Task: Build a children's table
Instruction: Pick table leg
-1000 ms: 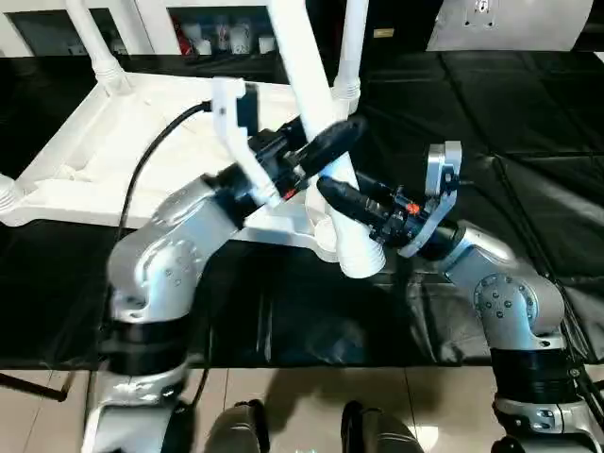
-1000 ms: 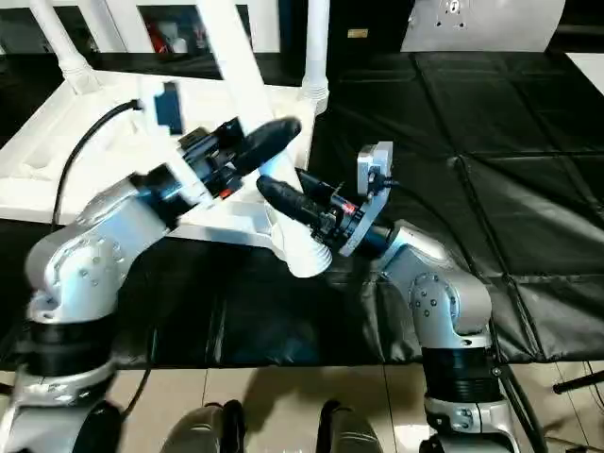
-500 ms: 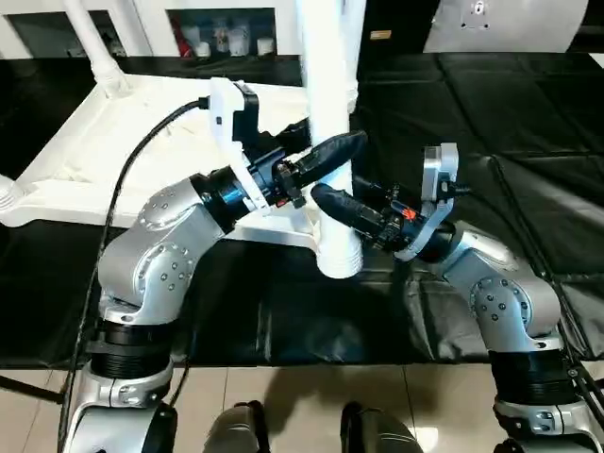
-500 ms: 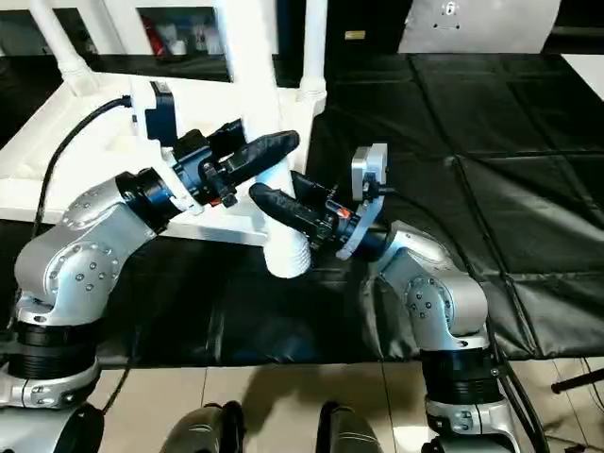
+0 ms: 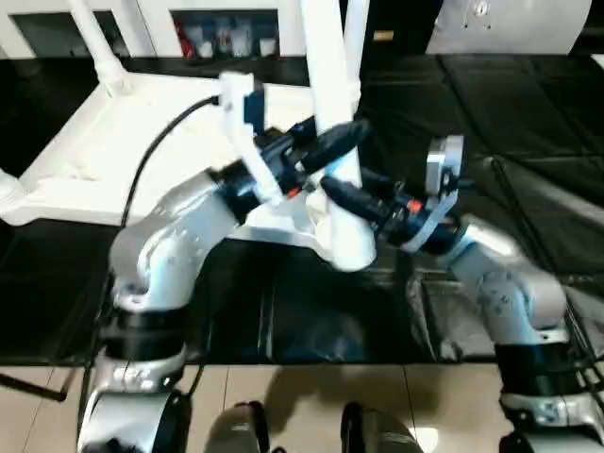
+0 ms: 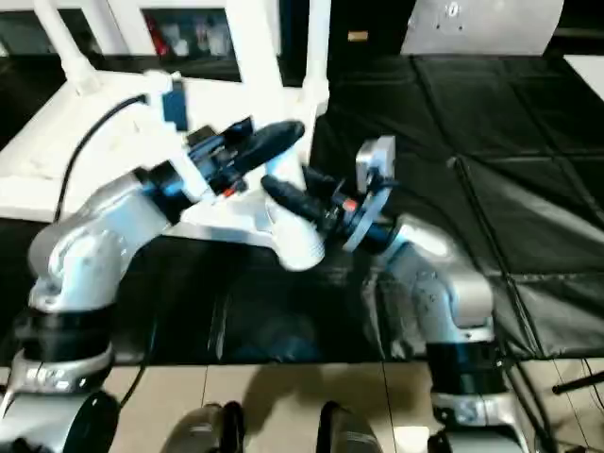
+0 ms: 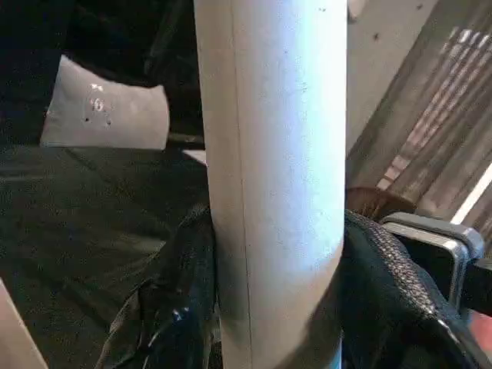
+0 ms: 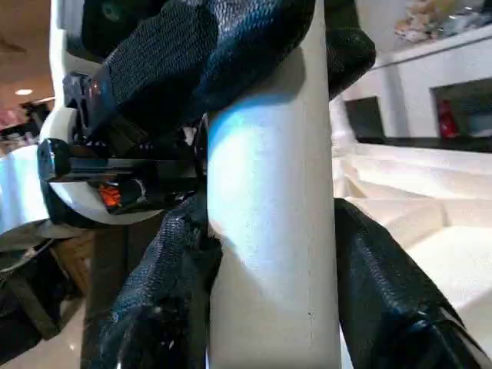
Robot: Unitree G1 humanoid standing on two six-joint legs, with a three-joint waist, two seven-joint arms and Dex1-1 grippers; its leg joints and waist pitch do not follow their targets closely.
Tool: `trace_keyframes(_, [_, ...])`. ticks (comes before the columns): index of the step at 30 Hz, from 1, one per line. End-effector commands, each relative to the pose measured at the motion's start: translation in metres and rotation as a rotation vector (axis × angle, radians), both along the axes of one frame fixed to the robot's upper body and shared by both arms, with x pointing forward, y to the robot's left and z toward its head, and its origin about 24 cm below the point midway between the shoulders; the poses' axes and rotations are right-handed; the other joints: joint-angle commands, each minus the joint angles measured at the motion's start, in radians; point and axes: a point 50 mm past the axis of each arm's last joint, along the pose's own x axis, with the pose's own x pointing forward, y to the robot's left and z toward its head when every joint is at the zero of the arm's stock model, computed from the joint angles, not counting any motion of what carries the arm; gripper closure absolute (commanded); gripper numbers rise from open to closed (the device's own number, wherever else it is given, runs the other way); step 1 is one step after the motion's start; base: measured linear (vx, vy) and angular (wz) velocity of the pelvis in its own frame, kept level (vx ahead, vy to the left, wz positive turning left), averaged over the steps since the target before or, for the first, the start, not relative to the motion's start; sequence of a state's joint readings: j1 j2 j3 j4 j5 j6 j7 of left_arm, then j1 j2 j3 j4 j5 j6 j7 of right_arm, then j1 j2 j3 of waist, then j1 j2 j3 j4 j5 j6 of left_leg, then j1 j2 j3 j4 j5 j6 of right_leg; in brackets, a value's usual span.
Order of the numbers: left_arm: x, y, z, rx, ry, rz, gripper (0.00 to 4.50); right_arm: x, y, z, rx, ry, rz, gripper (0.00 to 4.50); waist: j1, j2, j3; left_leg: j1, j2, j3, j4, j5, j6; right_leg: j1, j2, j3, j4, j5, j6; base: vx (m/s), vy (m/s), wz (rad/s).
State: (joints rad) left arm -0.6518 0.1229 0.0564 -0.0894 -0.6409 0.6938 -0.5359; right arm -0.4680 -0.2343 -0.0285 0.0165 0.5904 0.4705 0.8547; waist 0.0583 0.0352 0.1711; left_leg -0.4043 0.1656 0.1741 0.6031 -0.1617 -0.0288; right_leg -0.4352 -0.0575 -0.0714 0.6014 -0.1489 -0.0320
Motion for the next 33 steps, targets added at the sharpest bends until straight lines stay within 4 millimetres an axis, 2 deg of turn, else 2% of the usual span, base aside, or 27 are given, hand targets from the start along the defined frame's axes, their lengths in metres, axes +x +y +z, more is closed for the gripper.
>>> trace_keyframes(1, [0.009, 0.017, 0.007, 0.034, -0.025, 0.156, 2.63, 0.001, 0.000, -0.003, -0.027, 0.009, -0.010, 1.97, 0.003, -0.022, -0.111, 0.014, 0.044, -0.018, -0.053, -0.078, 0.110, 0.076, -0.079, 0.050, -0.073, -0.283, -0.173, 0.000, 0.000, 0.00])
trace_keyframes(4, [0.010, 0.019, 0.010, 0.064, -0.041, 0.172, 2.65, 0.002, 0.001, -0.001, -0.034, -0.022, -0.011, 1.54, -0.001, -0.021, -0.110, 0.015, 0.043, -0.017, -0.052, -0.079, 0.109, 0.076, -0.077, 0.048, -0.073, -0.283, -0.167, 0.000, 0.000, 0.00])
trace_keyframes(7, [0.011, 0.021, 0.013, 0.063, -0.046, 0.176, 2.65, 0.004, 0.001, 0.000, -0.042, -0.038, -0.041, 1.47, 0.000, -0.019, -0.112, 0.017, 0.045, -0.018, -0.052, -0.076, 0.106, 0.075, -0.078, 0.049, -0.072, -0.282, -0.172, 0.000, 0.000, 0.00])
trace_keyframes(9, [0.012, 0.023, 0.017, 0.070, -0.061, 0.173, 2.65, 0.007, -0.002, 0.003, -0.073, -0.052, -0.091, 1.13, 0.002, -0.020, -0.111, 0.018, 0.047, -0.018, -0.054, -0.072, 0.109, 0.072, -0.077, 0.049, -0.070, -0.268, -0.183, 0.000, 0.000, 0.00])
trace_keyframes(10, [0.012, 0.024, 0.018, 0.071, -0.064, 0.171, 2.65, 0.008, -0.002, 0.004, -0.085, -0.059, -0.107, 1.13, 0.002, -0.019, -0.112, 0.019, 0.046, -0.018, -0.053, -0.068, 0.106, 0.071, -0.076, 0.049, -0.068, -0.263, -0.185, 0.000, 0.000, 0.00])
trace_keyframes(12, [0.011, 0.026, 0.022, 0.090, -0.085, 0.150, 2.65, 0.012, -0.006, 0.006, -0.170, 0.000, -0.081, 1.04, 0.003, -0.020, -0.111, 0.021, 0.045, -0.018, -0.053, -0.075, 0.104, 0.074, -0.076, 0.049, -0.068, -0.272, -0.188, 0.000, 0.000, 0.00])
trace_keyframes(16, [0.007, 0.027, 0.025, 0.123, -0.119, 0.084, 2.65, 0.015, -0.014, 0.014, -0.229, -0.018, -0.036, 0.68, 0.005, -0.022, -0.112, 0.019, 0.043, -0.017, -0.052, -0.080, 0.099, 0.077, -0.079, 0.051, -0.069, -0.283, -0.179, 0.000, 0.000, 0.00])
trace_keyframes(19, [0.005, 0.025, 0.026, 0.138, -0.138, 0.046, 2.65, 0.015, -0.016, 0.018, -0.234, -0.024, 0.002, 0.67, 0.006, -0.021, -0.114, 0.018, 0.044, -0.016, -0.050, -0.067, 0.108, 0.076, -0.078, 0.052, -0.066, -0.257, -0.187, 0.000, 0.000, 0.00])
trace_keyframes(21, [-0.002, 0.021, 0.032, 0.161, -0.183, -0.046, 2.65, 0.013, -0.019, 0.027, -0.220, -0.016, 0.109, 0.67, 0.007, -0.026, -0.116, 0.018, 0.044, -0.016, -0.049, -0.064, 0.125, 0.081, -0.080, 0.051, -0.063, -0.246, -0.198, 0.000, 0.000, 0.00])
trace_keyframes(22, [-0.003, 0.020, 0.033, 0.167, -0.189, -0.066, 2.65, 0.013, -0.019, 0.029, -0.219, -0.017, 0.132, 0.67, 0.007, -0.024, -0.115, 0.018, 0.046, -0.017, -0.048, -0.059, 0.128, 0.079, -0.079, 0.051, -0.063, -0.245, -0.201, 0.000, 0.000, 0.00])
trace_keyframes(24, [-0.006, 0.019, 0.035, 0.181, -0.206, -0.098, 2.65, 0.012, -0.019, 0.031, -0.220, -0.013, 0.169, 0.67, 0.007, -0.026, -0.115, 0.017, 0.045, -0.016, -0.047, -0.058, 0.130, 0.077, -0.078, 0.050, -0.062, -0.249, -0.200, 0.000, 0.000, 0.00])
trace_keyframes(33, [-0.012, 0.007, 0.037, 0.227, -0.245, -0.184, 2.65, 0.009, -0.009, 0.023, -0.287, 0.008, 0.284, 0.67, 0.005, -0.030, -0.113, 0.016, 0.045, -0.016, -0.047, -0.080, 0.104, 0.076, -0.079, 0.050, -0.068, -0.323, -0.174, 0.000, 0.000, 0.00])
